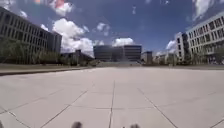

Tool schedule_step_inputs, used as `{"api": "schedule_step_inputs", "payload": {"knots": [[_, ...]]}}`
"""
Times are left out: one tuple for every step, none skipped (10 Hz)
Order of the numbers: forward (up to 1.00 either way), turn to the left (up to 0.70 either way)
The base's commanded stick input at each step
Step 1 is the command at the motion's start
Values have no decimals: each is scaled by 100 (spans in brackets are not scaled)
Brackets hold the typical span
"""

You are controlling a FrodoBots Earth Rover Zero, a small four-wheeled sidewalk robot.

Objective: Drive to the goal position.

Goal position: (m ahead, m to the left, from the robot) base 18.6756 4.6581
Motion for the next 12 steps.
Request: {"api": "schedule_step_inputs", "payload": {"knots": [[70,0],[70,0],[70,0],[70,0],[70,0],[70,0],[70,0],[70,0],[70,0],[70,0],[70,0],[70,0]]}}
